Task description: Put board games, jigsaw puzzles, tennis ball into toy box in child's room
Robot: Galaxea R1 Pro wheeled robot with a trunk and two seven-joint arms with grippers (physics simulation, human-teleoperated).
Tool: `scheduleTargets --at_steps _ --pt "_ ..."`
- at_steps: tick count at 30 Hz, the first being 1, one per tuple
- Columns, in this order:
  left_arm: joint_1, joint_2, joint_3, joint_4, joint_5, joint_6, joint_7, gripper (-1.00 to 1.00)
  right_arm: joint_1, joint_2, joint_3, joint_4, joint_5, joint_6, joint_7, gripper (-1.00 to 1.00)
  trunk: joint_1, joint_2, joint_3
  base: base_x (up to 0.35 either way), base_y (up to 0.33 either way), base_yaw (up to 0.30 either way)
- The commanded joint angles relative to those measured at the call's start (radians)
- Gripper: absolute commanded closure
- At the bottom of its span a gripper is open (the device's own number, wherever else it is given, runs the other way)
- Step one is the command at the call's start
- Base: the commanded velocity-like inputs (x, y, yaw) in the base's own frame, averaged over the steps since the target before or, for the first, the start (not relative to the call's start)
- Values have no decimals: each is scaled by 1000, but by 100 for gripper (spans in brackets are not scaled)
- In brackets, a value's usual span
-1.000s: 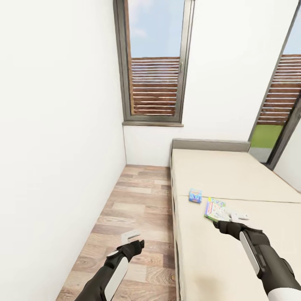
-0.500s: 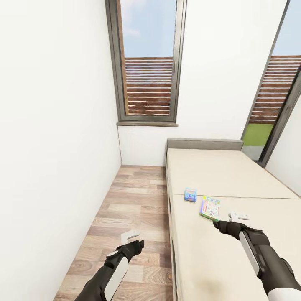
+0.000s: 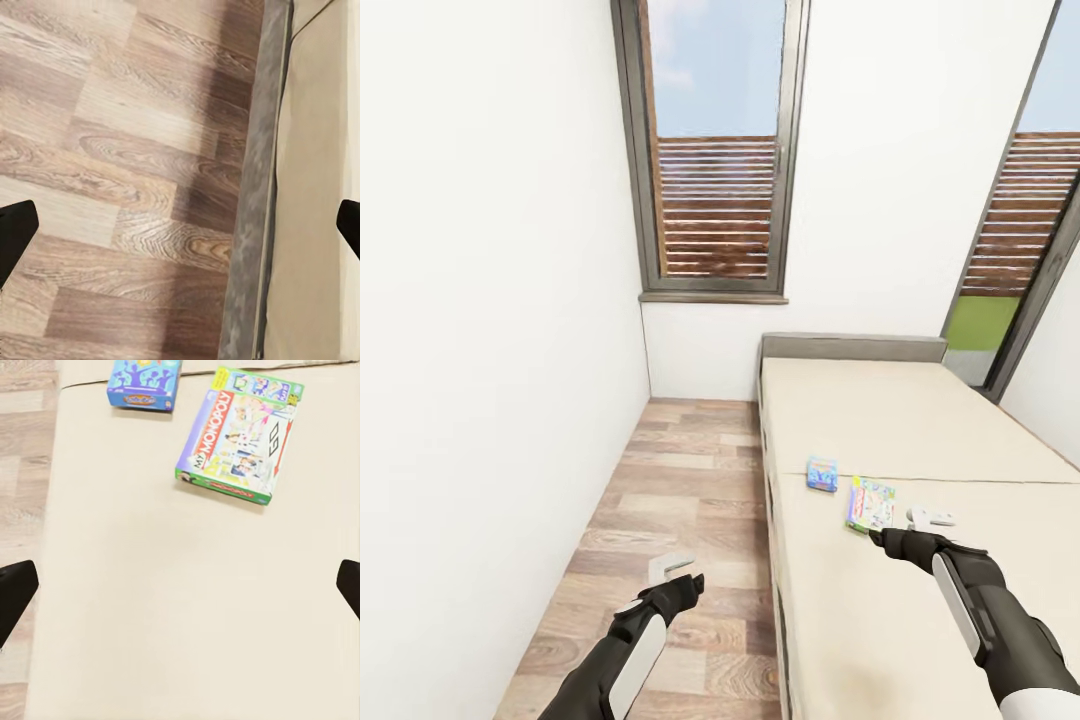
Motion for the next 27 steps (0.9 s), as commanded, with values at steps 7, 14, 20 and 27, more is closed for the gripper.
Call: scheduleTargets --at_steps 7,14,20,27 --pt "-1 1 -4 -2 10 2 12 -100 -1 0 -1 -1 -8 5 0 -100 0 -1 -1 198 93 -1" --pt "-1 1 -7 -2 9 2 18 -100 -1 0 0 -1 -7 5 0 -100 0 -1 -1 74 35 0" --pt "-1 1 -7 -2 9 2 20 -100 0 0 0 -1 -7 5 0 -100 0 -1 -1 23 11 0" --pt "-1 0 -8 -2 9 1 21 -100 0 0 0 -1 -7 5 0 -100 0 -1 -1 7 3 -27"
